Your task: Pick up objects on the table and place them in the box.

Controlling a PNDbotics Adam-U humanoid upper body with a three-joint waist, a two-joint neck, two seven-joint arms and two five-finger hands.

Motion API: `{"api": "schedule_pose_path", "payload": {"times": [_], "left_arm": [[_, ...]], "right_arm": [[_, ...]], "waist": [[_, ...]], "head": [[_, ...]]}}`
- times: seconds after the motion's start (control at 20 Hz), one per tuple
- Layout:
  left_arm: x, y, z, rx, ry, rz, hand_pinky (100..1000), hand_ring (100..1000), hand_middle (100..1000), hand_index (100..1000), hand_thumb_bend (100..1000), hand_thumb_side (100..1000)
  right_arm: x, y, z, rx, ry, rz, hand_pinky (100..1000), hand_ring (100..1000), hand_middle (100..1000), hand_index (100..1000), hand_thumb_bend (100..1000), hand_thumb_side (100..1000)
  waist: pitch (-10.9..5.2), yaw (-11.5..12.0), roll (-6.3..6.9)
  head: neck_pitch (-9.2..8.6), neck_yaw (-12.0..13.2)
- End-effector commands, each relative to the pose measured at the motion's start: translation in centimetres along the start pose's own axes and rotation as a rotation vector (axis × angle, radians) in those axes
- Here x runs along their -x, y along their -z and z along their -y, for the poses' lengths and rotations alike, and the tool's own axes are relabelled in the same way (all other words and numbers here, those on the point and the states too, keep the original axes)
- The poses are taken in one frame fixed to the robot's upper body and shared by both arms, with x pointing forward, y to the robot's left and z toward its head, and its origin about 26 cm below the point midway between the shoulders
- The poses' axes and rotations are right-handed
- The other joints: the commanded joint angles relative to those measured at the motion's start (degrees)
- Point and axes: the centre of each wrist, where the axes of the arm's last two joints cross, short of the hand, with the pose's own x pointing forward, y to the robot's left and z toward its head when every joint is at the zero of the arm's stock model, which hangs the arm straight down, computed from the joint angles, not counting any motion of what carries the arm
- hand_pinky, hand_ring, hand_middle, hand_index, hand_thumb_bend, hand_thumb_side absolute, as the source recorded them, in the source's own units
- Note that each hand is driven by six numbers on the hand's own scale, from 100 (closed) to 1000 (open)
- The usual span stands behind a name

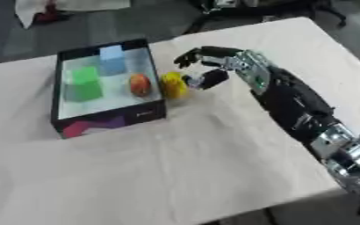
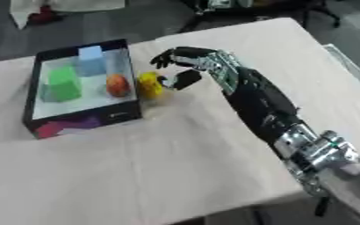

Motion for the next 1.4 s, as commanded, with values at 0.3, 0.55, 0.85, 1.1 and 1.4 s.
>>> {"api": "schedule_pose_path", "payload": {"times": [0.3, 0.55, 0.85, 1.1, 1.4], "left_arm": [[-0.8, 0.4, -0.8, -0.01, 0.008, 0.036, 706, 560, 597, 808, 100, 912], [-0.9, 0.5, -0.7, -0.006, 0.004, 0.044, 707, 561, 598, 809, 100, 912], [-1.1, 0.5, -0.7, -0.007, -0.002, 0.048, 706, 561, 598, 809, 100, 911], [-1.3, 0.6, -0.7, -0.004, -0.008, 0.051, 706, 561, 598, 809, 100, 912], [-1.3, 0.5, -0.6, -0.002, -0.012, 0.051, 706, 561, 598, 809, 100, 912]], "right_arm": [[-0.2, -0.4, 1.8, -0.011, 0.0, -0.008, 871, 861, 875, 964, 100, 827], [0.2, -0.1, 1.0, -0.017, -0.003, -0.038, 872, 860, 874, 964, 100, 785], [0.6, 0.6, -0.7, 0.015, -0.022, -0.091, 865, 849, 860, 961, 100, 713], [0.6, 1.5, -2.2, 0.013, -0.035, -0.093, 864, 844, 846, 955, 100, 717], [-0.2, 2.8, -3.6, -0.012, -0.031, -0.056, 860, 834, 798, 924, 100, 690]], "waist": [[-0.83, 0.1, -0.02], [-0.65, 0.2, 0.13], [-0.34, 0.3, 0.48], [-0.08, 0.3, 0.66], [0.01, 0.3, 0.74]], "head": [[-0.11, -0.4], [-0.11, -0.7], [-0.11, -0.8], [-0.11, -0.9], [-0.11, -1.1]]}}
